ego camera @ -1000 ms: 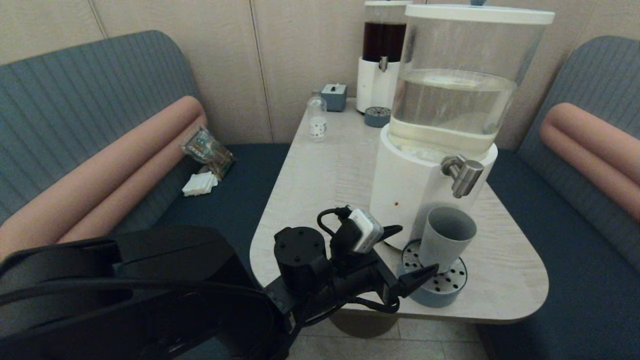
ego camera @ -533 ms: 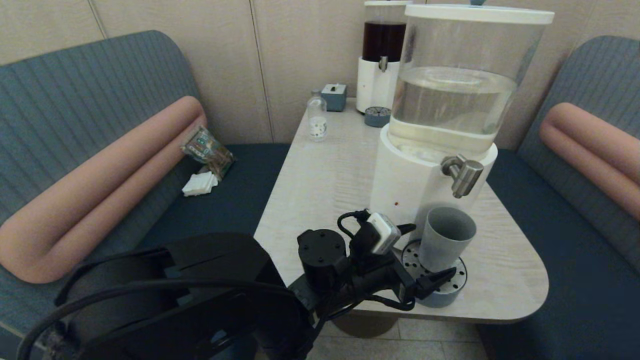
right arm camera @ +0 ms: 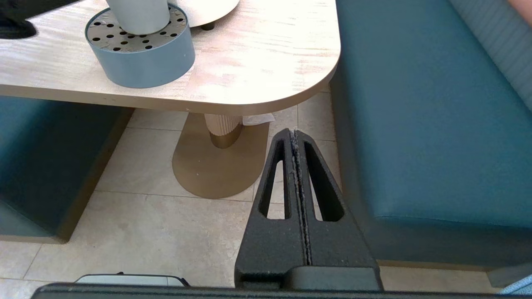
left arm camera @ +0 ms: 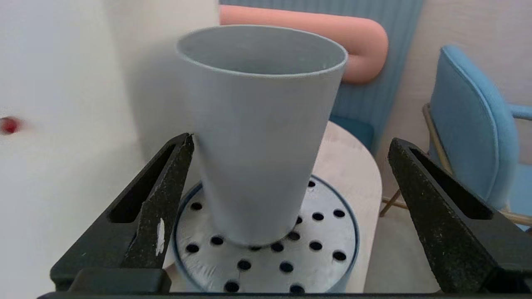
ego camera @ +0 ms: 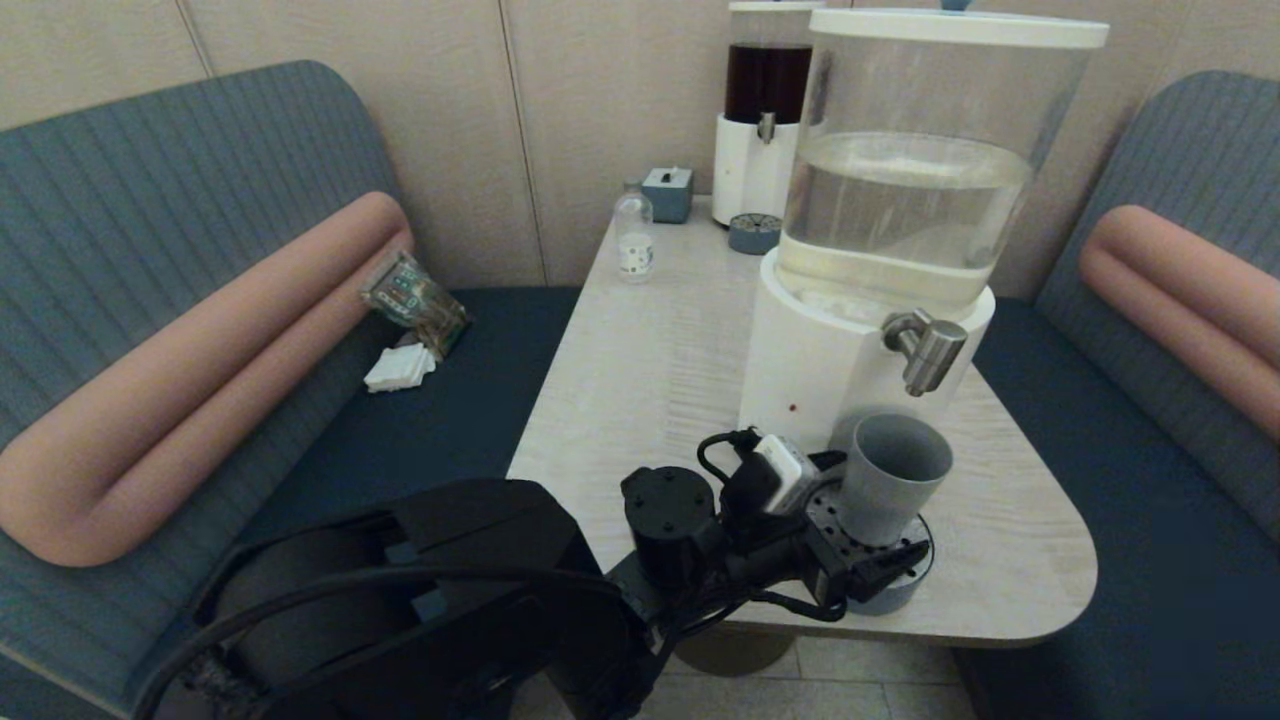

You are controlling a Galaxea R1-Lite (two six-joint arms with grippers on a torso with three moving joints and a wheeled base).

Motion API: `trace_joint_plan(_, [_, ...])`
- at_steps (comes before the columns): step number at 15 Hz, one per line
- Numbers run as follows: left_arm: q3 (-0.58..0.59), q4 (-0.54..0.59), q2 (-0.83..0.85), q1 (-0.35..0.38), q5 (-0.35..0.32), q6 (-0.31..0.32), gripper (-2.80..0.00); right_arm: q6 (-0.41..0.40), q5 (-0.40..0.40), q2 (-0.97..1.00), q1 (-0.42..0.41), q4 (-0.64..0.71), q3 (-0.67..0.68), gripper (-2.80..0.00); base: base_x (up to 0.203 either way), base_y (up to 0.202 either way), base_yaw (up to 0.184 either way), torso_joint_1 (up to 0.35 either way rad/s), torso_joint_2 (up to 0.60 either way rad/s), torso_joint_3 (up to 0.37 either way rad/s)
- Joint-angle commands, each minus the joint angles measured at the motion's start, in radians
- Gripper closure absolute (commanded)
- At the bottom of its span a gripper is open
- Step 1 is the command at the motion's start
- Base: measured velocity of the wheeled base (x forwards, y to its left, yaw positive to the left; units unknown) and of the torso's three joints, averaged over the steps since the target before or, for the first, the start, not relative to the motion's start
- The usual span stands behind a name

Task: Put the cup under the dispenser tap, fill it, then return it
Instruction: Place the cup next to the water dispenser

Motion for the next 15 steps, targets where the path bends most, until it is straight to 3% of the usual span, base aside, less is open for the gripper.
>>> trace_joint_plan(1, [-0.04,-0.008,0.034,-0.002,-0.003,0.0,-2.8,0.001,0.0,0.0,0.0,0.001,0.0,0.0,0.0,0.0,0.0,0.0,0.0,0.0])
trace_joint_plan(11, [-0.264,0.071,0.138,-0.005,-0.001,0.0,-2.8,-0.001,0.0,0.0,0.0,0.001,0.0,0.0,0.0,0.0,0.0,0.0,0.0,0.0])
trace_joint_plan(15, [-0.297,0.099,0.147,-0.004,-0.002,0.0,-2.8,-0.001,0.0,0.0,0.0,0.001,0.0,0.0,0.0,0.0,0.0,0.0,0.0,0.0])
